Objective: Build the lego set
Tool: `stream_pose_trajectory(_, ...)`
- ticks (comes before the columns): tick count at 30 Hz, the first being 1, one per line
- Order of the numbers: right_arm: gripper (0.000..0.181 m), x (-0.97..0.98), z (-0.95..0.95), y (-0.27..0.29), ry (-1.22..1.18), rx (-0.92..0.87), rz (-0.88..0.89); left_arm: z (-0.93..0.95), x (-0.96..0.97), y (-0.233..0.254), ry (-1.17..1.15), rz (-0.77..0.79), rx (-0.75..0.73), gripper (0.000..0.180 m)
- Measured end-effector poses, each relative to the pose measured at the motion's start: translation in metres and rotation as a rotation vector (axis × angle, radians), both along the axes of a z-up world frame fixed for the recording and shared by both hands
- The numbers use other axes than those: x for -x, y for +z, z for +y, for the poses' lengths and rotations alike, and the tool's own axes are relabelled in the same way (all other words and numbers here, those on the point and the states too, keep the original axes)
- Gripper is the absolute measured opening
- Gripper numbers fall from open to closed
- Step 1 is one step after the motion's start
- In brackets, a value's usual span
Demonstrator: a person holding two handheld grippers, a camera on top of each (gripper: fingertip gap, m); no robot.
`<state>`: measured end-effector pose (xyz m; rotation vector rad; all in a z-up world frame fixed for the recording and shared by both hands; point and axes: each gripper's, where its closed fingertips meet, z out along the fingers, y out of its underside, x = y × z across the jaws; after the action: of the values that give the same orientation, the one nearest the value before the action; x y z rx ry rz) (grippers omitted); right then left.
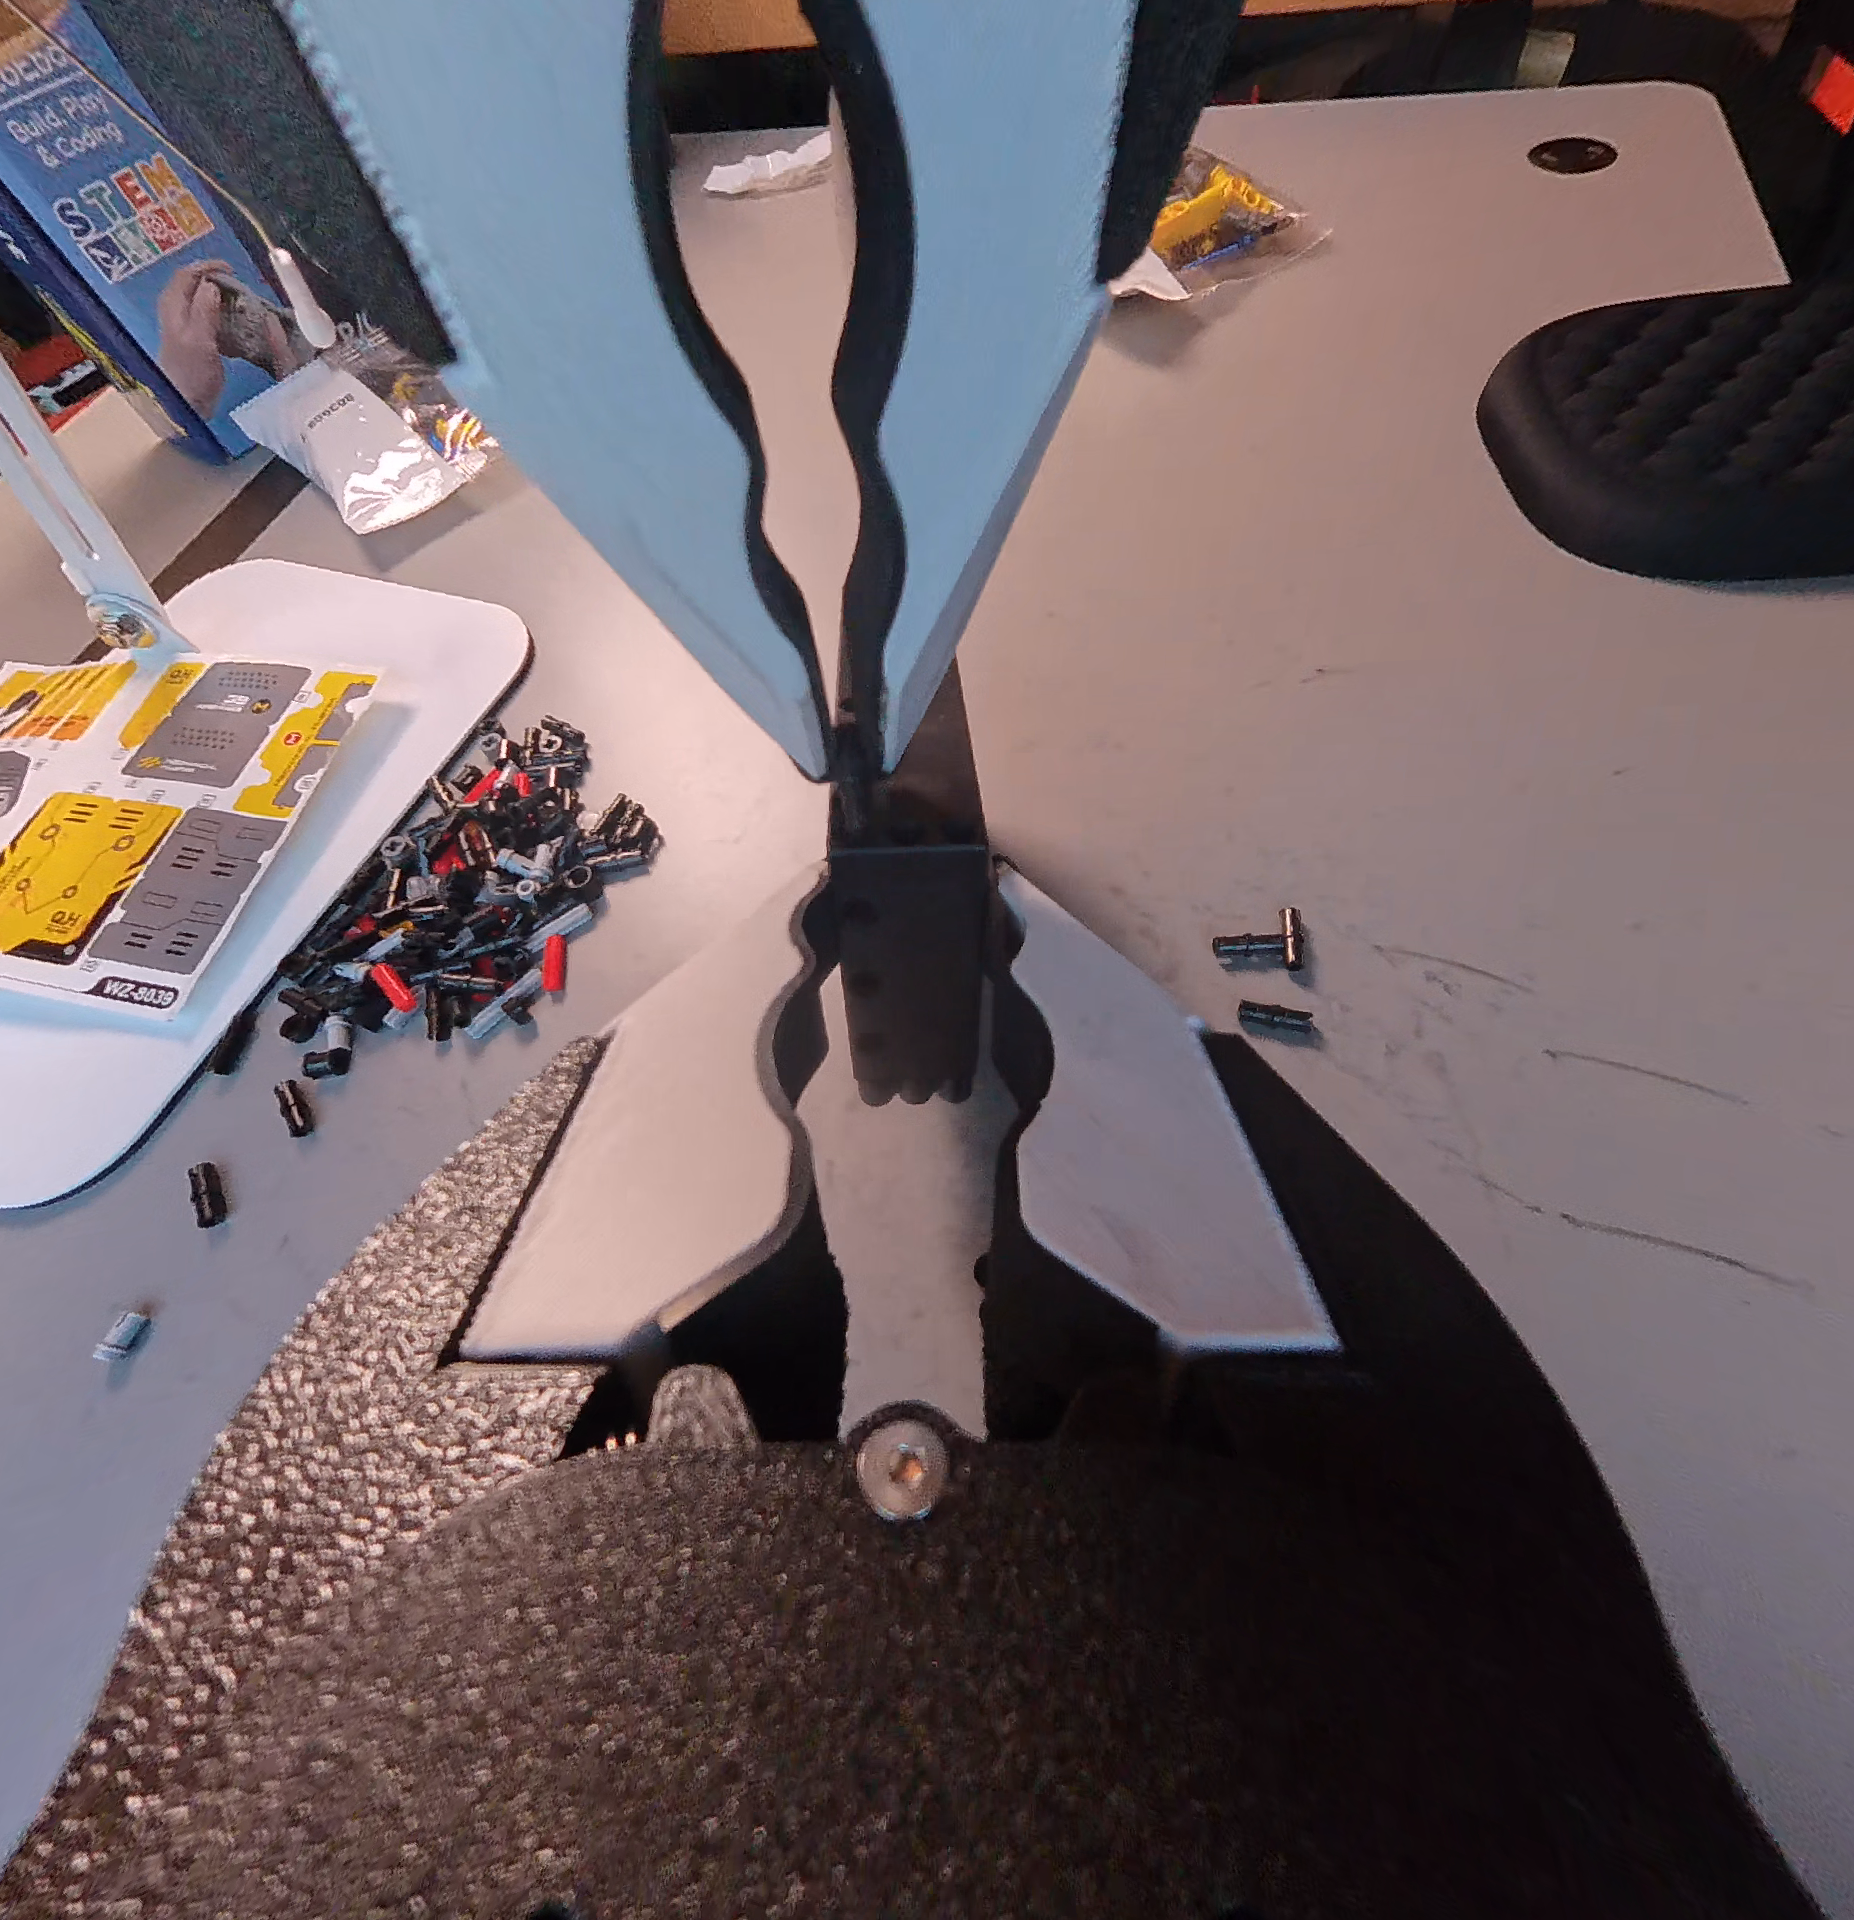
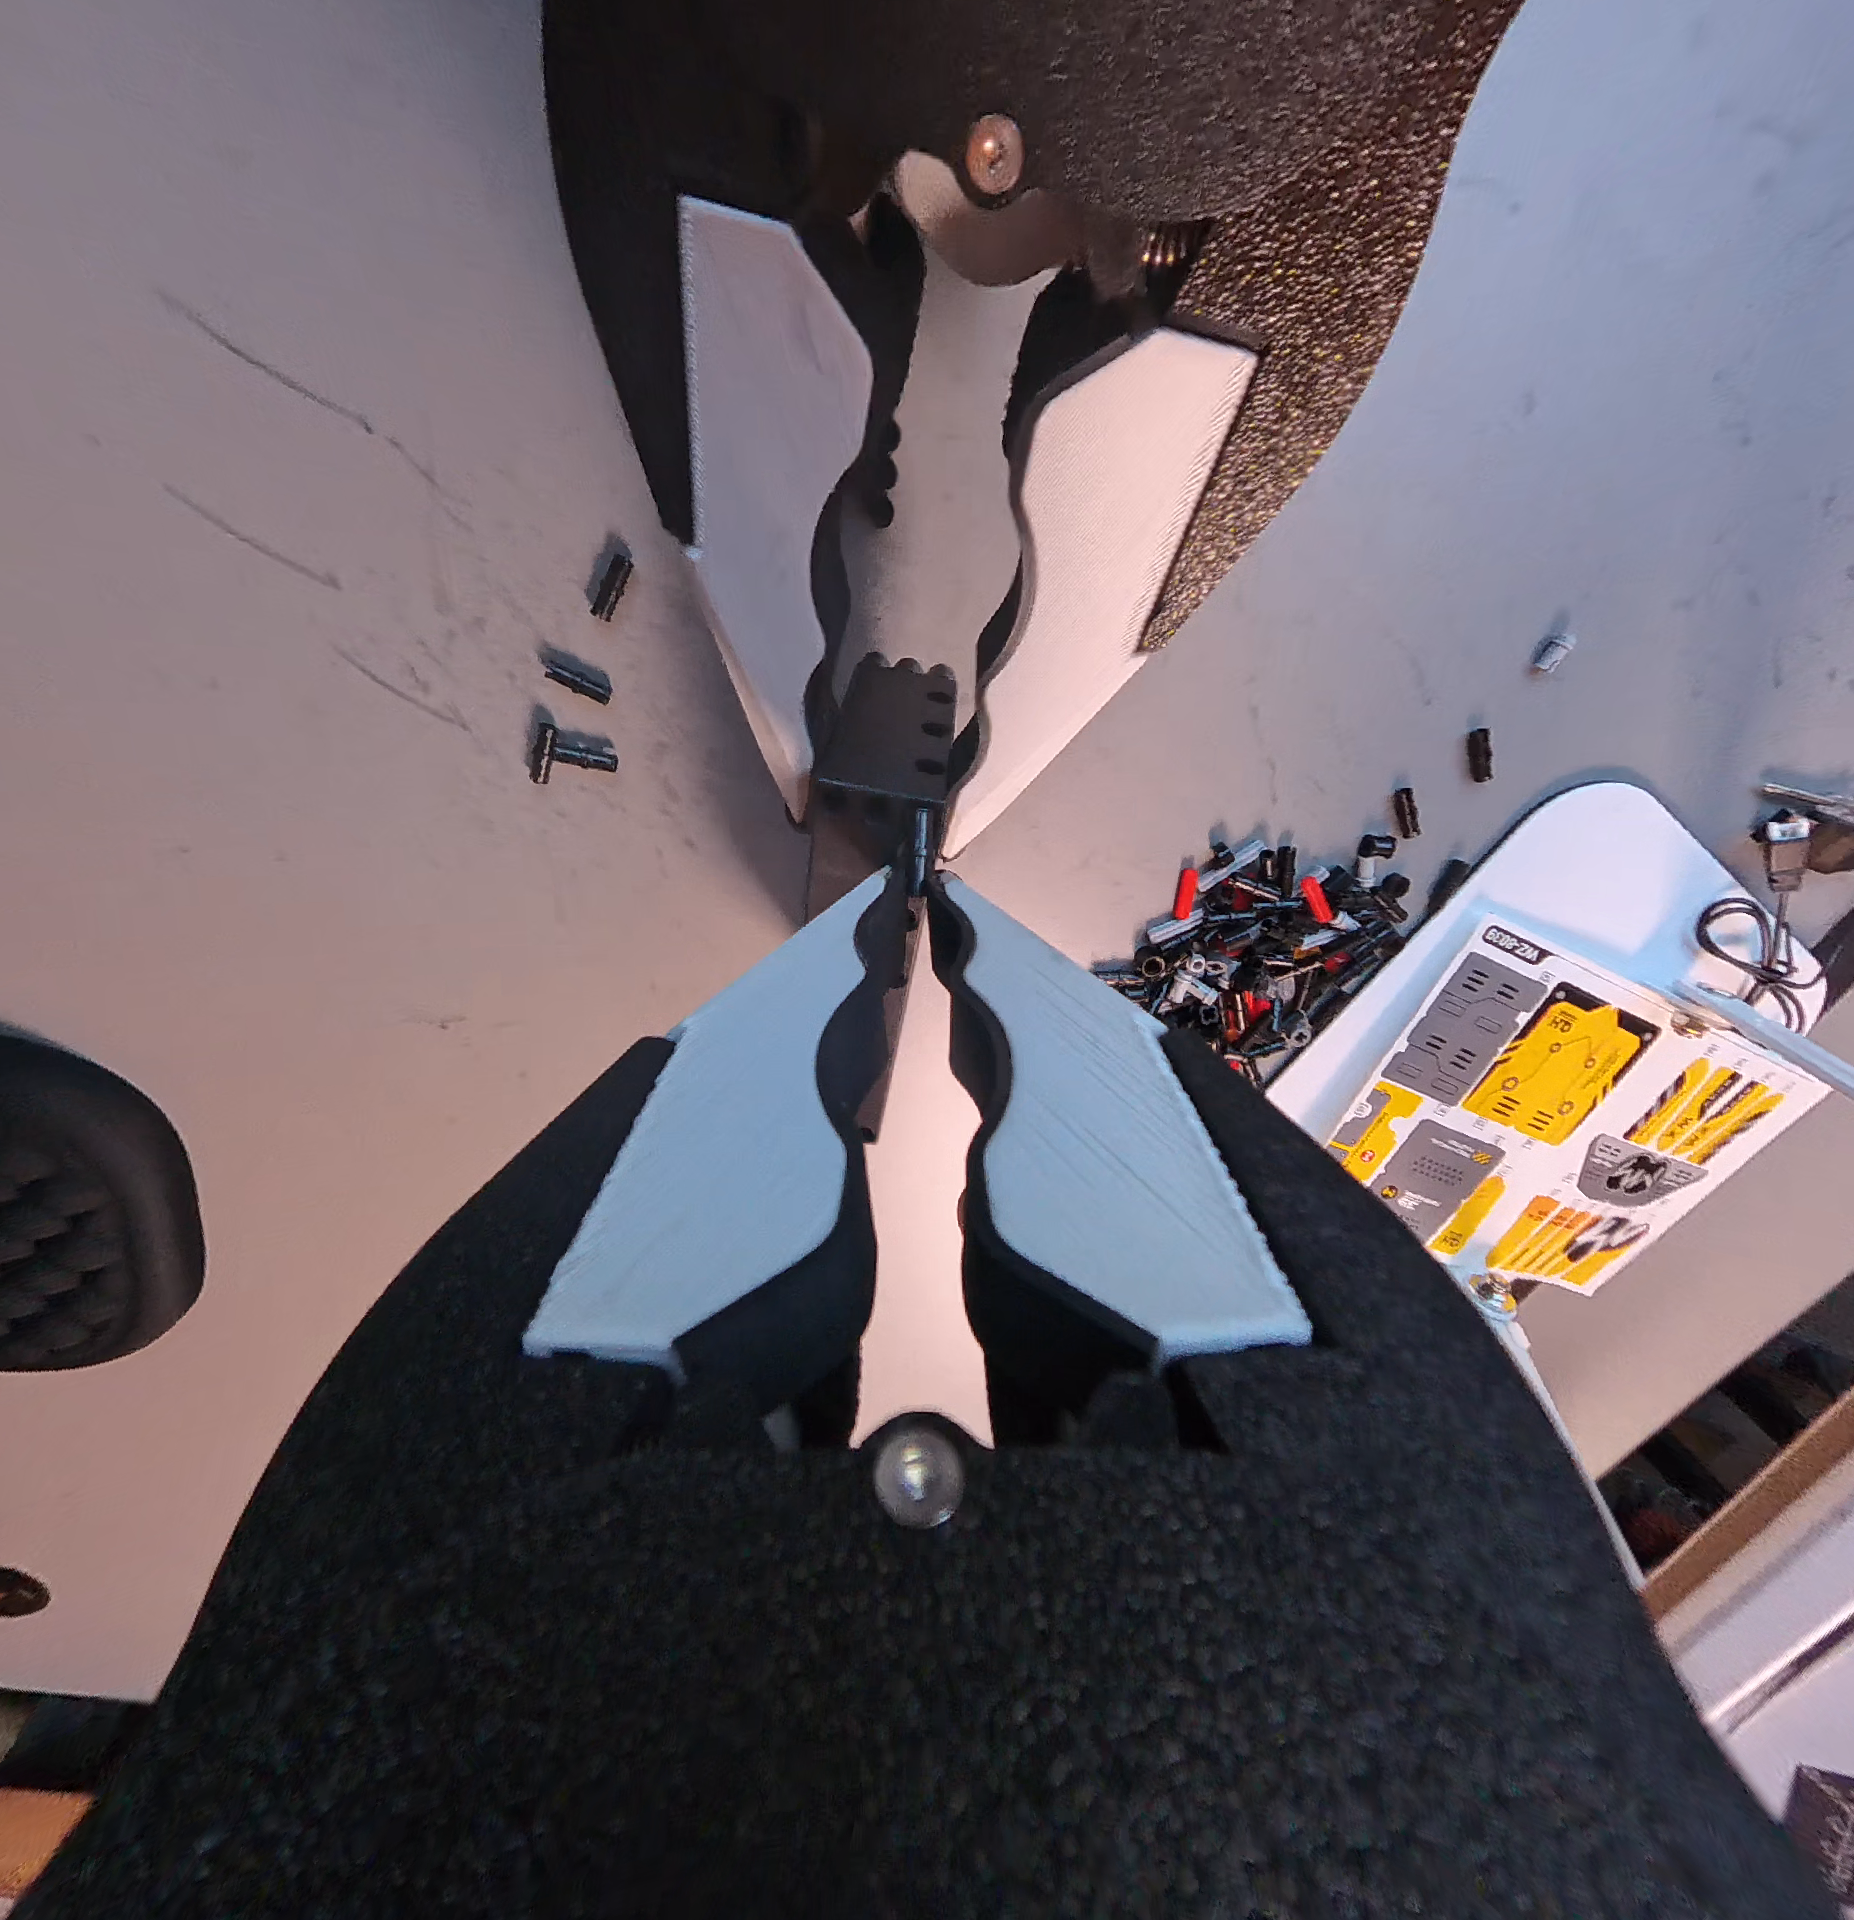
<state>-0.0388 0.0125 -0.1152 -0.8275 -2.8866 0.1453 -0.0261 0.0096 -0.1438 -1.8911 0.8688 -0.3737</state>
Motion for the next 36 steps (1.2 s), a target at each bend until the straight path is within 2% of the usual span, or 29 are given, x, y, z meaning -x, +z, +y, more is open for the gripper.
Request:
stream_pose_trajectory(1, 0.002, 0.000, 0.000, 0.000, -0.002, 0.000, 0.006, 0.000, 0.001, -0.001, 0.000, -0.001, 0.007, 0.026)
stream_pose_trajectory(10, 0.002, -0.020, 0.002, -0.004, -0.112, 0.054, 0.070, 0.000, 0.005, -0.009, -0.007, -0.038, 0.046, 0.026)
stream_pose_trajectory(15, 0.002, -0.056, 0.001, -0.034, -0.287, 0.120, 0.056, 0.002, 0.004, -0.006, 0.008, -0.080, 0.056, 0.026)
stream_pose_trajectory(21, 0.002, -0.031, -0.016, -0.047, -0.511, 0.313, 0.283, 0.002, -0.004, -0.003, 0.036, -0.115, 0.066, 0.026)
stream_pose_trajectory(36, 0.002, -0.019, -0.021, -0.024, -0.629, 0.571, 0.608, 0.005, 0.001, 0.004, 0.068, -0.162, 0.053, 0.026)
